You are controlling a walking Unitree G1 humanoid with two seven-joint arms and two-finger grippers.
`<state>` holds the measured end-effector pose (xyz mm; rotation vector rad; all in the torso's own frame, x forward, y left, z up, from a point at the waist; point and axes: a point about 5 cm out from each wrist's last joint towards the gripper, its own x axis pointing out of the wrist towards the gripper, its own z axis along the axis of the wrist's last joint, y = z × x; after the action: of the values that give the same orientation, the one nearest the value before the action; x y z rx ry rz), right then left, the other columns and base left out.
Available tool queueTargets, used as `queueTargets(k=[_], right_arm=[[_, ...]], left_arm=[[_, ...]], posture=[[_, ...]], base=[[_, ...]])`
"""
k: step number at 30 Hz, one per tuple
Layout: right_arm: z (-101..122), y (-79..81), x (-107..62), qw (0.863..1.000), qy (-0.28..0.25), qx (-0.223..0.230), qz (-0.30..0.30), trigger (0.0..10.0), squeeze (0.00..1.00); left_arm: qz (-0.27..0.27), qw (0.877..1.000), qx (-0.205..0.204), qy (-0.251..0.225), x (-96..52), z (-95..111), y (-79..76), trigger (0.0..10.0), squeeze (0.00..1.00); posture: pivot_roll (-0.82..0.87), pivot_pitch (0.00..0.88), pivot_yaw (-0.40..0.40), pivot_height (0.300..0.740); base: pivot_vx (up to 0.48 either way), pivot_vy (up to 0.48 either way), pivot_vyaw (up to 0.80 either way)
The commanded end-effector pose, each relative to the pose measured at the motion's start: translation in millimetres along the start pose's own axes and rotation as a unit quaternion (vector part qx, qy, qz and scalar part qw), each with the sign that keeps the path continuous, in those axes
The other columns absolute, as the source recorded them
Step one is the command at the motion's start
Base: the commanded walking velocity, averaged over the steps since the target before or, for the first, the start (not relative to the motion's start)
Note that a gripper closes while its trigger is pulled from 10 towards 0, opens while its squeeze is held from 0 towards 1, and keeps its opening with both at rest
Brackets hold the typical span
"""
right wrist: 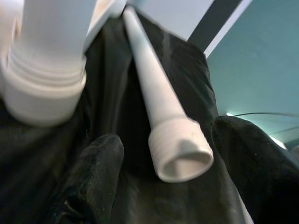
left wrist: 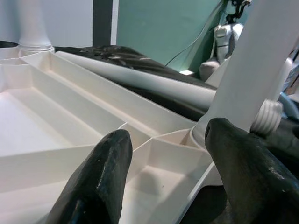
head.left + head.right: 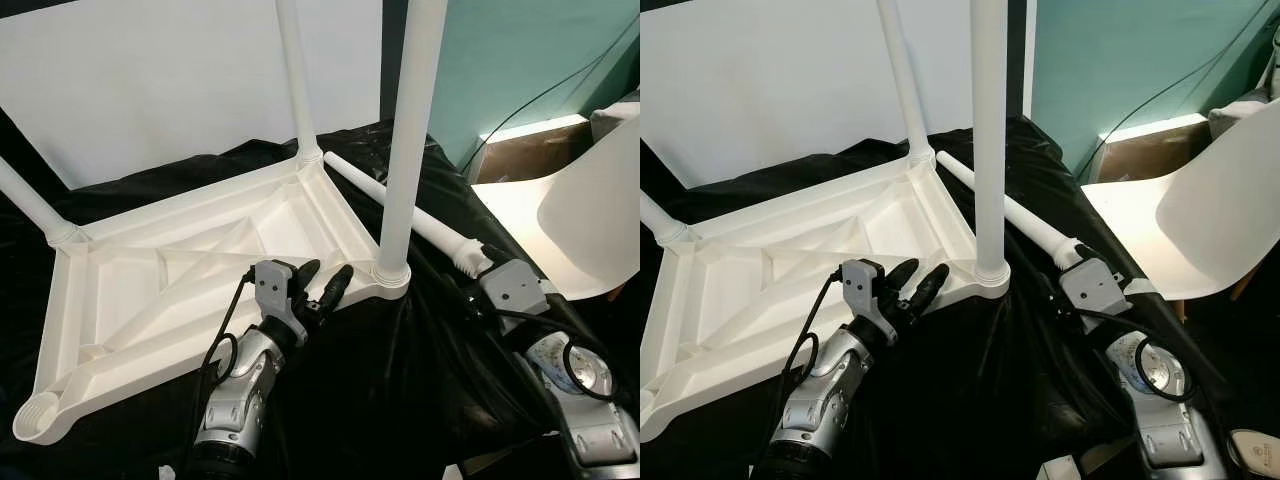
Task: Building children table
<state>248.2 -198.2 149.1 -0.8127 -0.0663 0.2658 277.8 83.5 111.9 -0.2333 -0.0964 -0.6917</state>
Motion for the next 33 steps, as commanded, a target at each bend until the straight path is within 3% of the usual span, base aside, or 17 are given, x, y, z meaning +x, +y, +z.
queueTargets(k=[1, 4, 5, 11, 17, 21, 23, 33], right_arm=[[-3, 5.5, 1.7, 0.999, 0.020, -0.033, 0.023, 10.0, 0.00], [-5, 4.6, 2.3, 0.998, 0.026, -0.047, 0.029, 10.0, 0.00], [-5, 1.5, 2.9, 0.996, 0.033, -0.076, 0.045, 10.0, 0.00], [-14, -11.2, 6.1, 0.984, 0.064, -0.146, 0.074, 10.0, 0.00], [-21, -18.6, 11.6, 0.978, 0.079, -0.175, 0.081, 10.0, 0.00], [-26, -25.8, 24.7, 0.974, 0.079, -0.197, 0.073, 10.0, 0.00], [-26, -25.8, 24.7, 0.974, 0.079, -0.197, 0.073, 10.0, 0.00], [-31, -19.3, 55.5, 0.967, 0.064, -0.237, 0.069, 10.0, 0.00]], left_arm=[[0.007, 1.000, 0.008, 0.015, -2.7, -7, 1.4, 10.0, 0.00], [0.007, 1.000, 0.009, 0.016, -2.3, -8, 0.5, 10.0, 0.00], [0.007, 1.000, 0.009, 0.019, -3.0, -9, -0.2, 10.0, 0.00], [0.009, 1.000, 0.009, 0.025, -5.6, -12, -0.4, 10.0, 0.00], [0.010, 1.000, 0.009, 0.028, -6.3, -14, -1.2, 10.0, 0.00], [0.012, 0.999, 0.008, 0.032, -7.2, -17, -1.9, 10.0, 0.00], [0.012, 0.999, 0.008, 0.032, -7.2, -17, -1.9, 10.0, 0.00], [0.013, 0.999, 0.015, 0.037, -8.6, -18, -0.4, 10.0, 0.00]], posture=[[-0.09, 0.000, 0.093, 0.740], [-0.09, 0.000, 0.092, 0.740], [-0.09, 0.000, 0.092, 0.740], [-0.08, 0.000, 0.083, 0.740], [-0.08, 0.000, 0.083, 0.740], [-0.06, 0.000, 0.080, 0.740], [-0.06, 0.000, 0.080, 0.740], [-0.02, 0.000, 0.078, 0.740]], base=[[0.000, 0.000, 0.00], [0.000, 0.000, 0.00], [0.000, 0.000, 0.00], [0.000, 0.000, 0.00], [0.000, 0.000, 0.00], [0.000, 0.000, 0.00], [0.000, 0.000, 0.00], [0.000, 0.000, 0.00]])
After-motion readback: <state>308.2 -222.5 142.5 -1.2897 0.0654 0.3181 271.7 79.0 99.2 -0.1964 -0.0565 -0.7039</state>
